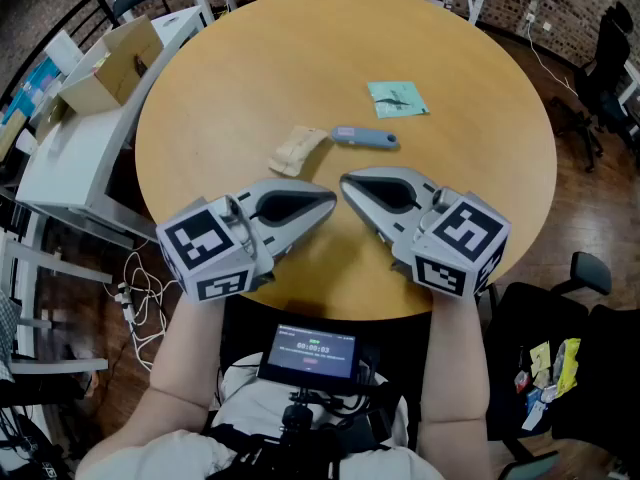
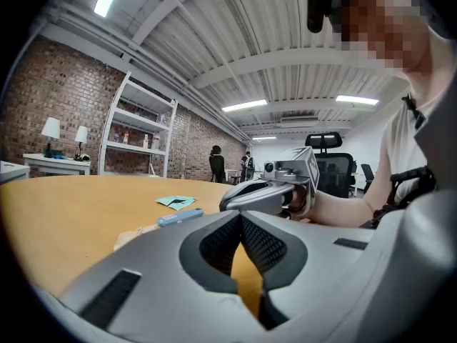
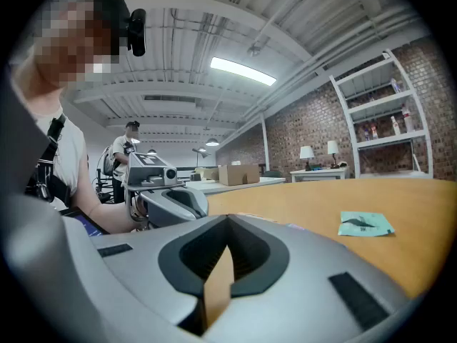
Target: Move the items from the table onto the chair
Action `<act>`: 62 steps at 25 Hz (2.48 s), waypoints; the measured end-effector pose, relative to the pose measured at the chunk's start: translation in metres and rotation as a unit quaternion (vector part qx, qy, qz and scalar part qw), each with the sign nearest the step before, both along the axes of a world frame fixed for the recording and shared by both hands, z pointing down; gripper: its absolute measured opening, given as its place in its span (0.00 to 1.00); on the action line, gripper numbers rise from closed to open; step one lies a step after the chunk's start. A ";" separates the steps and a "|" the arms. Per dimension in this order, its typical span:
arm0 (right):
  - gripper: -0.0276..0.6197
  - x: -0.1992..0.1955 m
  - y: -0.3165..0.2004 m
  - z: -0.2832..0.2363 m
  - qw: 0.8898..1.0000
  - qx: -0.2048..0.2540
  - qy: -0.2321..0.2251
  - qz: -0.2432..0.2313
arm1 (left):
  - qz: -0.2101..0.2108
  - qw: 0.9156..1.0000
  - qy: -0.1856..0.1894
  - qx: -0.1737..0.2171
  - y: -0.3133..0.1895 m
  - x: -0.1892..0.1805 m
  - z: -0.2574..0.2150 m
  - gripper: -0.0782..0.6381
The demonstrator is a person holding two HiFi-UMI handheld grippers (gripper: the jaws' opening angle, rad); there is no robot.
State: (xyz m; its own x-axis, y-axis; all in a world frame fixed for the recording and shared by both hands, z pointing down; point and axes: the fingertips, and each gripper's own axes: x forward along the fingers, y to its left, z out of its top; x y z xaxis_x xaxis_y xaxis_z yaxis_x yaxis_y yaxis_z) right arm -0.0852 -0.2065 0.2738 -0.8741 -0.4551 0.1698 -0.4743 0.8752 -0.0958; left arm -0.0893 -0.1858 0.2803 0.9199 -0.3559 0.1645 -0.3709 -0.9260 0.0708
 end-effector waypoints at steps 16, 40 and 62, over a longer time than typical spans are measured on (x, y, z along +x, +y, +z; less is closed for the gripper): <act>0.05 -0.002 -0.012 -0.004 1.000 0.017 0.003 0.003 | 0.001 1.000 -0.004 0.016 -0.012 0.000 -0.004 0.12; 0.05 0.000 -0.012 -0.004 1.000 0.017 0.001 0.003 | 0.002 1.000 0.001 0.017 -0.011 0.002 -0.002 0.12; 0.35 0.045 -0.071 0.019 0.910 0.049 0.406 -0.068 | 0.013 1.000 -0.011 0.013 -0.006 0.006 -0.001 0.12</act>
